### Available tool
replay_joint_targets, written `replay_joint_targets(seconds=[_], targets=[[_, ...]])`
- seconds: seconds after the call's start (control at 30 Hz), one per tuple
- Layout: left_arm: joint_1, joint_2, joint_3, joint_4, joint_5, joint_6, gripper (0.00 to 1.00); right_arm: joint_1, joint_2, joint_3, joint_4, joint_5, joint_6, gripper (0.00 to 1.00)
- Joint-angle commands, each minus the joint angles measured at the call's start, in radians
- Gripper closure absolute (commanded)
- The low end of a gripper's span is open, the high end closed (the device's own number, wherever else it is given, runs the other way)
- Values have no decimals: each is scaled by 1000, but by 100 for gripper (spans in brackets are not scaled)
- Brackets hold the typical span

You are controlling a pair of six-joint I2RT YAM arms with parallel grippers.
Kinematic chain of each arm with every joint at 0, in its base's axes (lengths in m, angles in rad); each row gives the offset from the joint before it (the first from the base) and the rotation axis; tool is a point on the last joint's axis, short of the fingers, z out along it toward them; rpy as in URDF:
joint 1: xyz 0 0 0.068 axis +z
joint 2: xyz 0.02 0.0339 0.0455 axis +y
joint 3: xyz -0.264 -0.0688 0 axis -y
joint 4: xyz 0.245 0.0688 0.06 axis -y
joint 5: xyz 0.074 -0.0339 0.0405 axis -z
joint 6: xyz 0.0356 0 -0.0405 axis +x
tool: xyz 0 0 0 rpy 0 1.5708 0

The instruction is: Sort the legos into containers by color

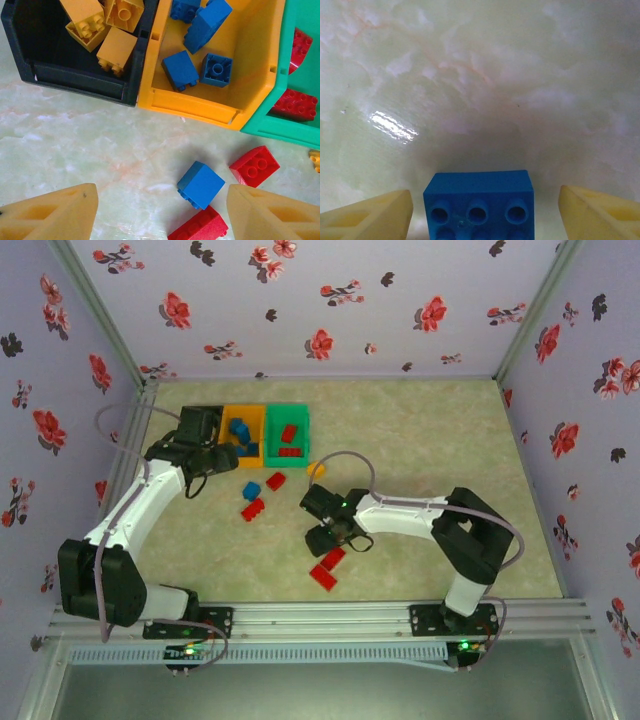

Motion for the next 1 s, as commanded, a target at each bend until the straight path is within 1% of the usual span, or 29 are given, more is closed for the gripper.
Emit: replay_joint_targets(seconds=[0.0, 0.27, 0.37, 0.47, 0.6, 0.67, 0.77, 0.97], targets=[[-4, -24, 30, -26, 6, -3, 31, 5, 25, -1, -12, 9, 7, 28], [-5, -23, 33, -34, 5, -2, 31, 4, 33, 16, -37, 40, -7, 50], [-4, -30, 32, -35, 5, -3, 31, -1, 19, 58, -61, 64, -31, 52], [-4, -41, 25, -34, 5, -5, 33, -12, 17, 127, -86, 80, -56, 53], [-4, -54, 11, -35, 5, -4, 33, -39, 22, 204, -58, 78, -74, 55], [-5, -59, 9, -37, 5, -5, 33, -63, 38, 245, -5, 73, -50, 57], [-3, -59, 14, -40, 3, -2, 33, -85, 83, 312, 104, 59, -26, 57], [-4, -72, 25, -61, -6, -1, 34, -106, 211, 510, 257, 74, -95, 58]])
